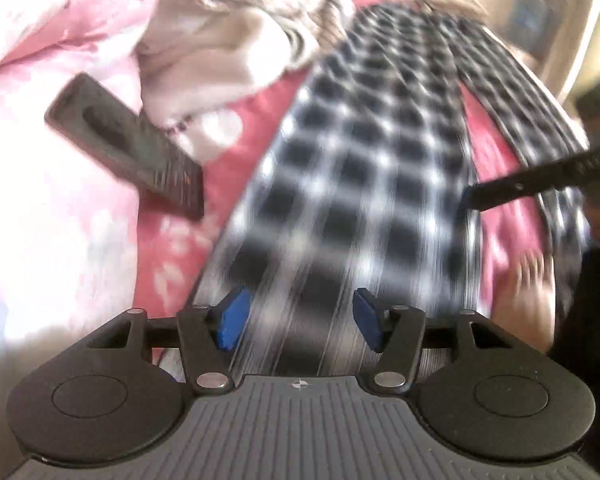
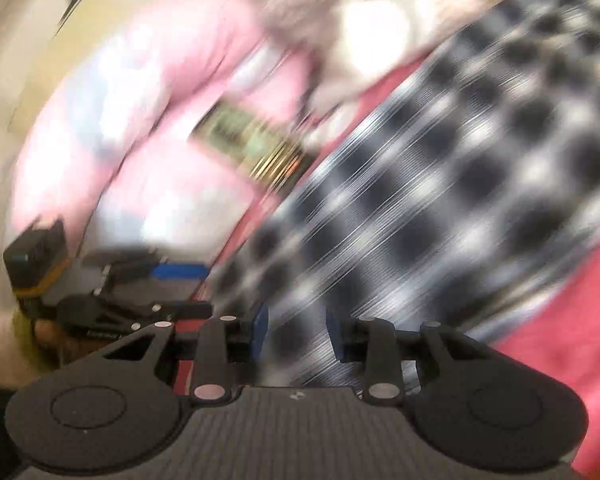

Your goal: Fold clothes

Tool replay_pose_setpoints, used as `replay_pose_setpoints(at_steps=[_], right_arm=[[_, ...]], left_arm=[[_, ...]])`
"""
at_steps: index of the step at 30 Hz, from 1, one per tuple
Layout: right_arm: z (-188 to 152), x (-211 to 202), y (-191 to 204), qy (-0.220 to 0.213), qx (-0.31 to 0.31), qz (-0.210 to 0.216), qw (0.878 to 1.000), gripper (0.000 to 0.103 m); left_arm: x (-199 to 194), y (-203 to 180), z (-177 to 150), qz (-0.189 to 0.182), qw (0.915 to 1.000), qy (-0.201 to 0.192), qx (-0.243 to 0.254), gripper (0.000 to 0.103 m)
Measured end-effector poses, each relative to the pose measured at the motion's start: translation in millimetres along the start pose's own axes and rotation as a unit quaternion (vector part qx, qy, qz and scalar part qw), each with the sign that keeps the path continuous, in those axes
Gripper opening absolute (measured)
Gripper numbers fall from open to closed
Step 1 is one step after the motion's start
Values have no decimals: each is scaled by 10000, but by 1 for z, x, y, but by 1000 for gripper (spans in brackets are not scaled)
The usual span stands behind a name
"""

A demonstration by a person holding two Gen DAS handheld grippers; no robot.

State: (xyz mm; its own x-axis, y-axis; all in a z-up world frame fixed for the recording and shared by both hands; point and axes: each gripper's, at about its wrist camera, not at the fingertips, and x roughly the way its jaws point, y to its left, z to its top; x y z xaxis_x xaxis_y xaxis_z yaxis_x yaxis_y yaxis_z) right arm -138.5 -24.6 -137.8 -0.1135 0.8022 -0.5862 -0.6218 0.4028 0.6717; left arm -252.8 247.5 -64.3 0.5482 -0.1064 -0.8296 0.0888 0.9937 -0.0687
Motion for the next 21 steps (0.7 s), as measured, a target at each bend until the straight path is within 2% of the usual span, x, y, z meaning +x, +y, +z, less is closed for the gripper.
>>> replay_pose_setpoints(at_steps=[4,6,8,10,12,16,17,18,21], right_arm=[[14,-46,-20,-780,391,-495,9950,37],[21,-69,-30,-1168,586,-741,9887,47],[30,-89,-37,-1500,720,-980,9812,48],[41,-99,-38,-1642,643,-1200,9770,55],[53,-109,-40,-1784,566,-1419,9720,69],[77,-129,-42,-2063,410,-1852,9599,87],[83,-134,-42,-2132,371,-1960,9564,96],[90,-138,-43,-2196,333,-2078,9526,100],[109,-149,-51,-2303,262,-2375,9433,103]], left_arm=[[7,-9,21,-111,9993,-223,-264,66],[17,-15,36,-208,9988,-347,-288,69],[26,-22,51,-295,9979,-484,-307,75],[35,-29,67,-373,9966,-630,-369,89],[44,-35,84,-497,9951,-738,-441,98],[63,-51,112,-510,9926,-1025,-411,102],[69,-56,118,-443,9922,-1094,-398,102],[75,-61,124,-400,9921,-1124,-389,102],[93,-73,137,-411,9917,-1170,-345,103]])
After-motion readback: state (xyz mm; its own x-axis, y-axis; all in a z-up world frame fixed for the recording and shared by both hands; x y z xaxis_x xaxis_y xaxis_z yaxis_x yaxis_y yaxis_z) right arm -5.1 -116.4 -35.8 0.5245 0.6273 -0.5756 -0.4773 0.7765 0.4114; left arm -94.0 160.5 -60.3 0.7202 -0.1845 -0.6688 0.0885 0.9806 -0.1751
